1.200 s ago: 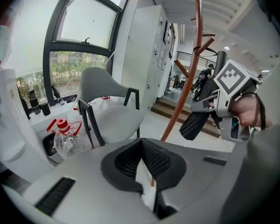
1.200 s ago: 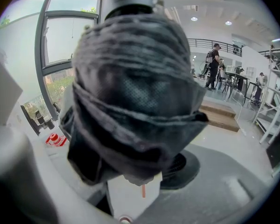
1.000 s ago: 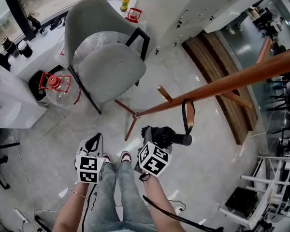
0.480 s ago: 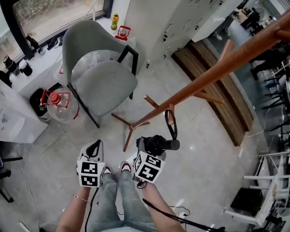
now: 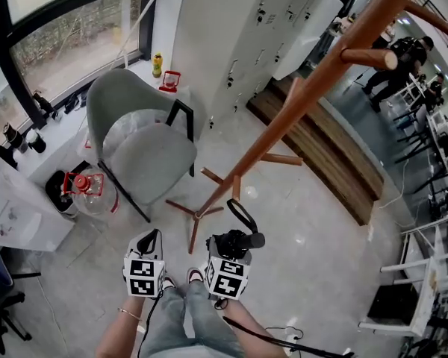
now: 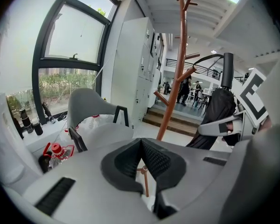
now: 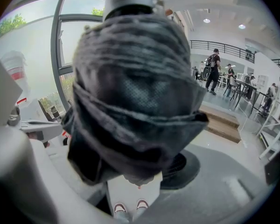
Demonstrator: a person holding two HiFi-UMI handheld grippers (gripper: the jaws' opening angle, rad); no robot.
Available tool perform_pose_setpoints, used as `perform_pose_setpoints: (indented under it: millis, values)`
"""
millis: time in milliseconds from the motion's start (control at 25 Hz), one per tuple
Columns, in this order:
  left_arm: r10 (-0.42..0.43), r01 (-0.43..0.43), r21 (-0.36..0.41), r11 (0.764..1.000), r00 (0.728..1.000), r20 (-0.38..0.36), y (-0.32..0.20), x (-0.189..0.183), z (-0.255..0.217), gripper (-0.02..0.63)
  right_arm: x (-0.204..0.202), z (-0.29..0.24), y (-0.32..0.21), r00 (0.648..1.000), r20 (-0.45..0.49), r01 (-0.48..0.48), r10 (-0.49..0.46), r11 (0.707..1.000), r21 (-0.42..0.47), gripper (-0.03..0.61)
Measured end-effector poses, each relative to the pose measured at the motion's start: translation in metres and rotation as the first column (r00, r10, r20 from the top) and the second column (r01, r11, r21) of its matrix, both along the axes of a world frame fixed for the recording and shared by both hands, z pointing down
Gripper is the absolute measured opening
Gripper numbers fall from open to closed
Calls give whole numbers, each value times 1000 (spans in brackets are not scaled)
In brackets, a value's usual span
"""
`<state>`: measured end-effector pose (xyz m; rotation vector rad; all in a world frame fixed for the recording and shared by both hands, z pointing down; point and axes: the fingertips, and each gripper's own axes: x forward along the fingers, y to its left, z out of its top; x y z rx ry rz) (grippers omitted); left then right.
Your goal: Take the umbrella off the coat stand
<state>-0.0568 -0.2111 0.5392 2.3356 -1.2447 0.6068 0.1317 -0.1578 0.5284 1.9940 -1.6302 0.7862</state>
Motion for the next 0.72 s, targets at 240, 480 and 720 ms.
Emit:
perform_pose_setpoints:
  millis: [240, 480, 720]
  values:
    - [60, -60, 26, 998, 998, -16, -7, 29, -25, 5, 21, -19, 19, 1000, 6, -20, 20, 1000, -2, 264]
    - [158, -156, 45, 987, 987, -32, -2, 77, -45, 5, 60, -44, 36, 998, -3, -68, 68, 998, 16, 264]
    - [266, -264, 51, 963, 962, -57, 12, 140, -68, 5, 109, -75, 51, 993, 16, -116, 116, 993, 32, 264]
